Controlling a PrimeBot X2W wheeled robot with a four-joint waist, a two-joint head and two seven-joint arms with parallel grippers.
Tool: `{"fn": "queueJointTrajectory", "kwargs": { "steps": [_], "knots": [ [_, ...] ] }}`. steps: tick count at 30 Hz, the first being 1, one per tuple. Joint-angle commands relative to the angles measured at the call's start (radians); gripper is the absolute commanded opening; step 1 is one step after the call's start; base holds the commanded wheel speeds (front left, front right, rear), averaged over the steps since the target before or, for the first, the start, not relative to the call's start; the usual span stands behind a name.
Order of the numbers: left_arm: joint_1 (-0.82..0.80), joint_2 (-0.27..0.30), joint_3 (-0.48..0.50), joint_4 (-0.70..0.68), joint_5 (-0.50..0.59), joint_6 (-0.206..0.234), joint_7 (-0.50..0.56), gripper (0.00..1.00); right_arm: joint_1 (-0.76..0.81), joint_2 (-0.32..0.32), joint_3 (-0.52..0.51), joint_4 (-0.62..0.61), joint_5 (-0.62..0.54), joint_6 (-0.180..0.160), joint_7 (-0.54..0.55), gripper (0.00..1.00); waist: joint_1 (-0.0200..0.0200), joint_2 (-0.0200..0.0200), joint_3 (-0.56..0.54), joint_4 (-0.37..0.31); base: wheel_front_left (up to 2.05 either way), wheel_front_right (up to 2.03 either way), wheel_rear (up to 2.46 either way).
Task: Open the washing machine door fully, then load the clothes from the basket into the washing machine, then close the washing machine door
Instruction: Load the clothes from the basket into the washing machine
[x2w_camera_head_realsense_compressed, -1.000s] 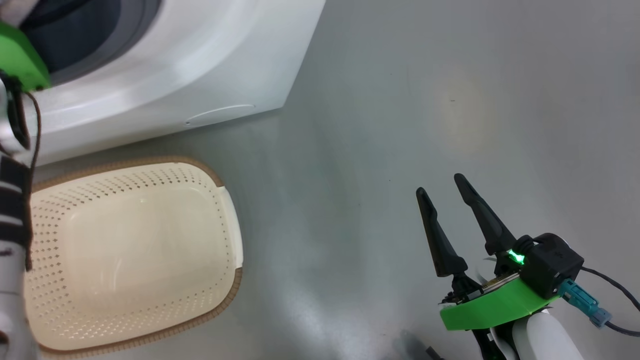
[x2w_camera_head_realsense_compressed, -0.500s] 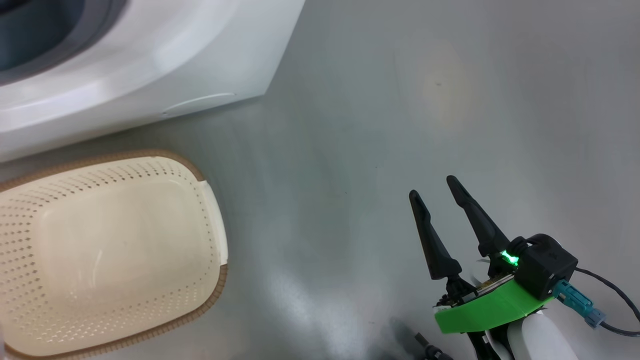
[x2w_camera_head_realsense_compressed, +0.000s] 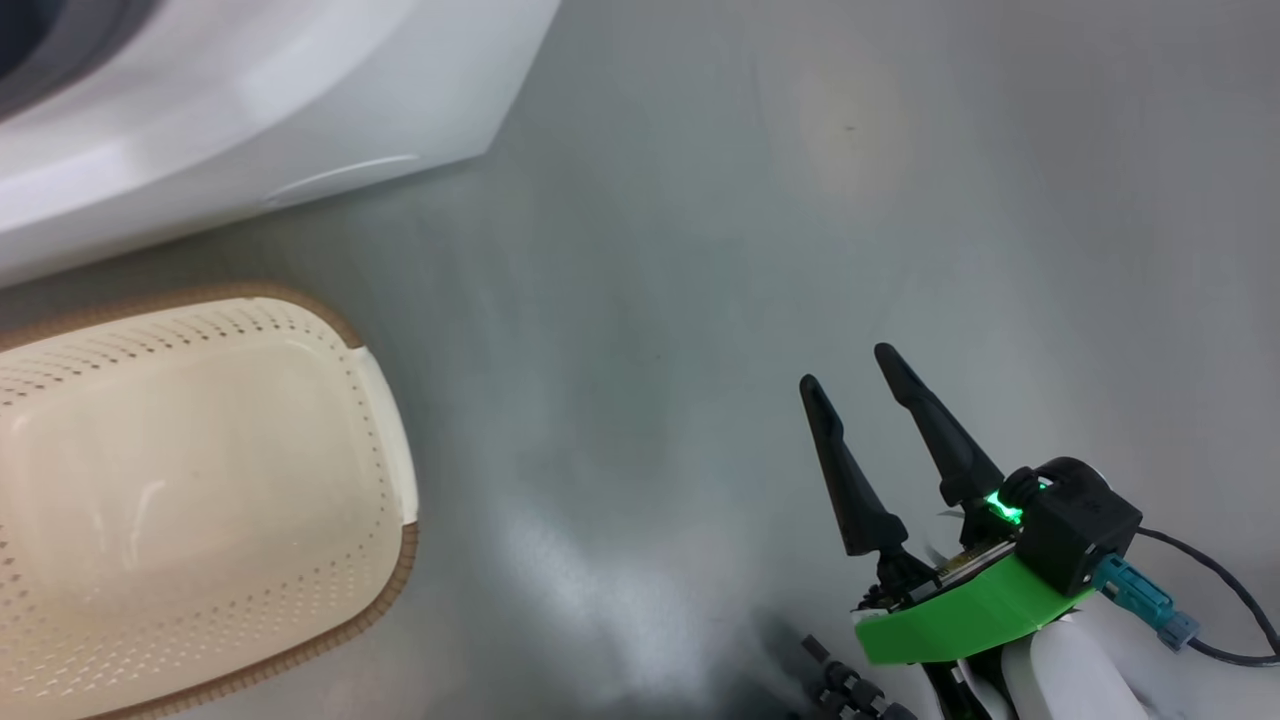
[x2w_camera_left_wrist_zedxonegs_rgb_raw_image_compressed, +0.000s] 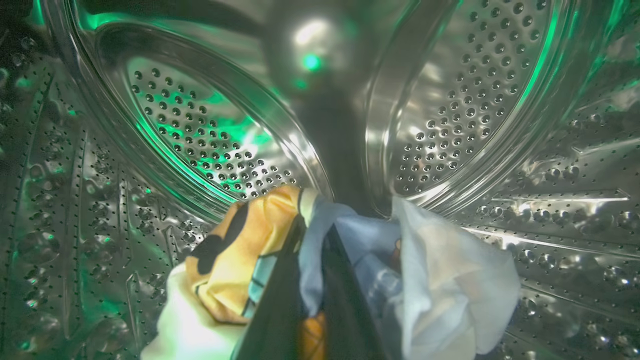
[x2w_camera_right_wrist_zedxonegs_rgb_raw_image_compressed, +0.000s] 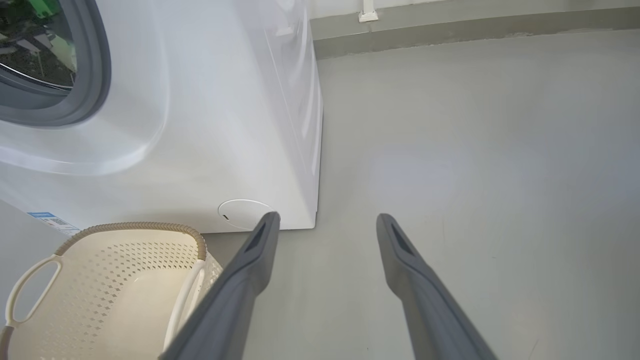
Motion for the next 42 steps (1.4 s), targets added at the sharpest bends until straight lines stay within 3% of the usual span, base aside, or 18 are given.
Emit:
{"fn": "queueJointTrajectory", "kwargs": {
  "steps": [1, 7, 20, 33, 34, 36, 37, 42],
  "knots": [
    [-0.035, 0.065, 0.002, -0.023, 0.016, -0.003, -0.01, 0.0, 0.013, -0.002, 0.031, -0.023, 0.022, 0.002, -0.005, 1.0, 0.0, 0.0, 0.021, -0.02, 0.0, 0.0, 0.0],
    [-0.069, 0.089, -0.001, -0.032, 0.024, -0.001, -0.014, 0.0, 0.018, -0.002, 0.036, -0.027, 0.027, 0.002, -0.005, 1.0, 0.0, 0.0, 0.037, -0.033, 0.0, 0.0, 0.0],
    [-0.051, 0.155, 0.021, -0.206, 0.044, -0.026, -0.015, 0.0, 0.013, -0.002, 0.073, -0.032, 0.046, 0.002, -0.005, 1.0, 0.0, 0.0, 0.074, -0.083, 0.0, 0.0, 0.0],
    [-0.12, 0.151, -0.022, 0.026, 0.058, -0.054, 0.015, 0.0, 0.038, -0.002, 0.077, -0.019, 0.048, 0.002, -0.005, 1.0, 0.0, 0.0, 0.051, -0.086, 0.0, 0.0, 0.0],
    [-0.127, 0.148, -0.028, 0.048, 0.06, -0.055, 0.034, 0.05, 0.038, -0.002, 0.076, -0.018, 0.047, 0.002, -0.005, 1.0, 0.0, 0.0, 0.047, -0.084, 0.0, 0.0, 0.0],
    [-0.138, 0.138, -0.034, 0.093, 0.058, -0.055, 0.081, 0.5, 0.038, -0.002, 0.074, -0.018, 0.049, 0.002, -0.005, 1.0, 0.0, 0.0, 0.041, -0.08, 0.0, 0.0, 0.0],
    [-0.142, 0.134, -0.039, 0.112, 0.059, -0.053, 0.103, 1.0, 0.038, -0.002, 0.073, -0.018, 0.049, 0.002, -0.005, 1.0, 0.0, 0.0, 0.038, -0.078, 0.0, 0.0, 0.0],
    [-0.156, 0.116, -0.048, 0.162, 0.053, -0.046, 0.139, 1.0, 0.037, -0.002, 0.069, -0.02, 0.055, 0.002, -0.005, 1.0, 0.0, 0.0, 0.028, -0.072, 0.0, 0.0, 0.0]
  ]
}}
